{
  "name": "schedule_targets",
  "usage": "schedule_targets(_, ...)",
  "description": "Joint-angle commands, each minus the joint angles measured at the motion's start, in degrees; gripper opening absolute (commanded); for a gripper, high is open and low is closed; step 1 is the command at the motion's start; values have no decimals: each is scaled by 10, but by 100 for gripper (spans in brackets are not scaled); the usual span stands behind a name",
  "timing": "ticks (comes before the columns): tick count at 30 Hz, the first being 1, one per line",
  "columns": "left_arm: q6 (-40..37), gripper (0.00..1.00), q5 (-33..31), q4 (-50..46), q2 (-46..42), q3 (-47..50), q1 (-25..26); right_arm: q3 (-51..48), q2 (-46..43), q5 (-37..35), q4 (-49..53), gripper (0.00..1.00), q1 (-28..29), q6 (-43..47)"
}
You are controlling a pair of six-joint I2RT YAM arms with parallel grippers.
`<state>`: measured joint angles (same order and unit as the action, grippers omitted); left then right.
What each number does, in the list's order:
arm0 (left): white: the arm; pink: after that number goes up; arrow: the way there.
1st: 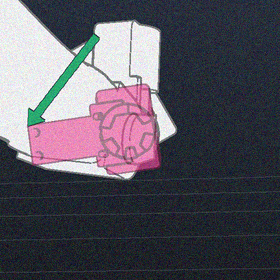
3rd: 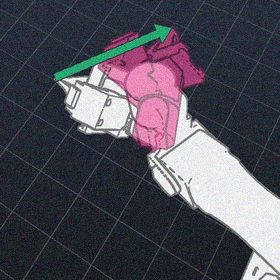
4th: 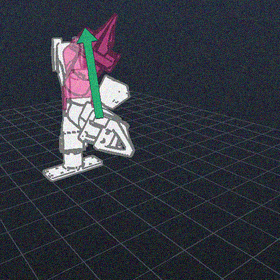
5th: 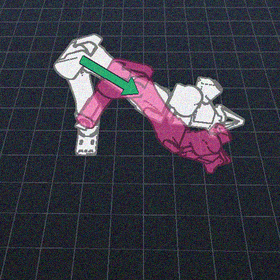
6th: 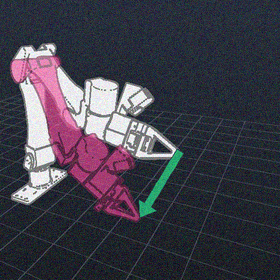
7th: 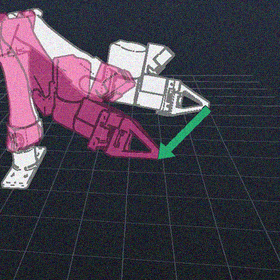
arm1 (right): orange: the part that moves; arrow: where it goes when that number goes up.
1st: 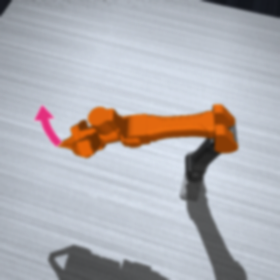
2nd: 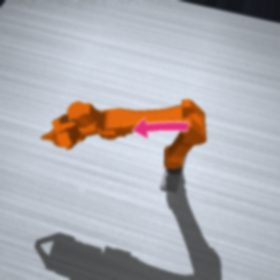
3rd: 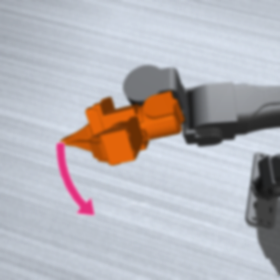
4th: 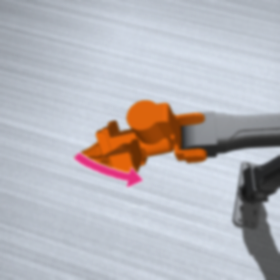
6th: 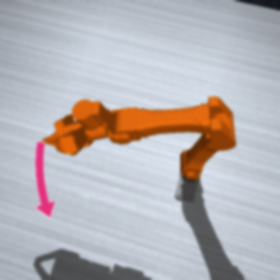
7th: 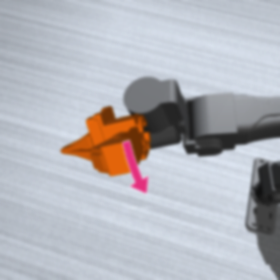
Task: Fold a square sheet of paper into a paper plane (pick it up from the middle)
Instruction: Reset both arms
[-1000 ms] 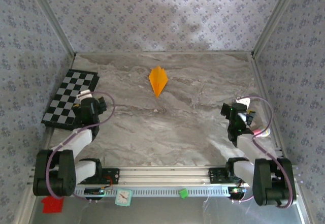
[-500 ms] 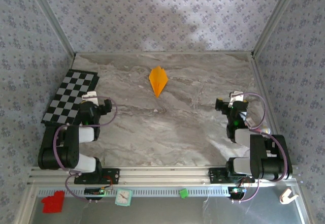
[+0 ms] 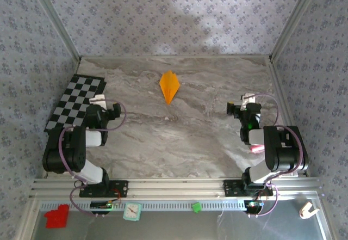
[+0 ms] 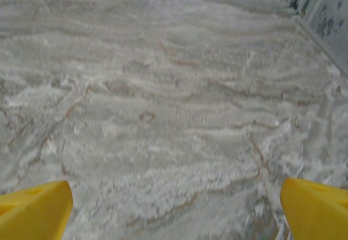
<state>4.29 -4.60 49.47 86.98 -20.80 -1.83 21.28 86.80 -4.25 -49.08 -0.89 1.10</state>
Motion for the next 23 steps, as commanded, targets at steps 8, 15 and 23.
schedule_targets(8,-14,100,-38,-20,8,-23,17,10,6,-4,21,100,-4,1)
schedule_targets(15,-15,100,-39,-24,8,-25,16,11,6,-4,21,100,-4,1)
schedule_targets(23,-20,100,-17,-32,10,-30,15,10,6,-4,21,100,-4,1)
